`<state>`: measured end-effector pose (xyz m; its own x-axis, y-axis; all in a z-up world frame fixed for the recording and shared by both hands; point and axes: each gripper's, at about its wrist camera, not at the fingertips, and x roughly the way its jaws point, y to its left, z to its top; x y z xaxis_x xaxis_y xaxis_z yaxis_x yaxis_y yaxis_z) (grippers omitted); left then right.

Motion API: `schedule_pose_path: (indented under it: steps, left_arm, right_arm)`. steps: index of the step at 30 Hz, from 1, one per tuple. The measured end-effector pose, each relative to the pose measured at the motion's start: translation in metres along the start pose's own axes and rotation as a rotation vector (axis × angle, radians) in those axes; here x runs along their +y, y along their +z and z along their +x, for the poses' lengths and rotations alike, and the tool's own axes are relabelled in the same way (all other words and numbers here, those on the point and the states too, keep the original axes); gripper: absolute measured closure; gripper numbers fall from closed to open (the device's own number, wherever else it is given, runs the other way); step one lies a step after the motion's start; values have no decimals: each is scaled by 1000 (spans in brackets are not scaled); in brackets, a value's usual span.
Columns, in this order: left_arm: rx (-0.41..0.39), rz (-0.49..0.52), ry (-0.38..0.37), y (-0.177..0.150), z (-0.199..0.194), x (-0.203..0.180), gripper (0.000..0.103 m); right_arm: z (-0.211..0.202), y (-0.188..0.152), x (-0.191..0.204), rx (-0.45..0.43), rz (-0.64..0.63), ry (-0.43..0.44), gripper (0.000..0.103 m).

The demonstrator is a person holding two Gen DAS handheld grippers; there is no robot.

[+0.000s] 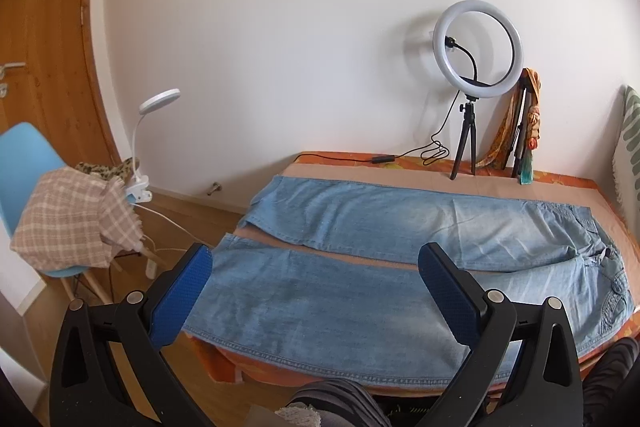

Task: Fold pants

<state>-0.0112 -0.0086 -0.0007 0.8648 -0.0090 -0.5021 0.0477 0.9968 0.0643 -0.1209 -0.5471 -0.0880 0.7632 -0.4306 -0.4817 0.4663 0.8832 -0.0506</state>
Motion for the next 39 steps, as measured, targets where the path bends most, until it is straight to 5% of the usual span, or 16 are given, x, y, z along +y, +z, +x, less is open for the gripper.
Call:
schedule_pose_path:
  steps: [39]
  left_arm:
    - [-8, -46, 39, -5, -5, 23, 0]
  right_arm:
    - [-13, 10, 26, -67, -23, 58, 0]
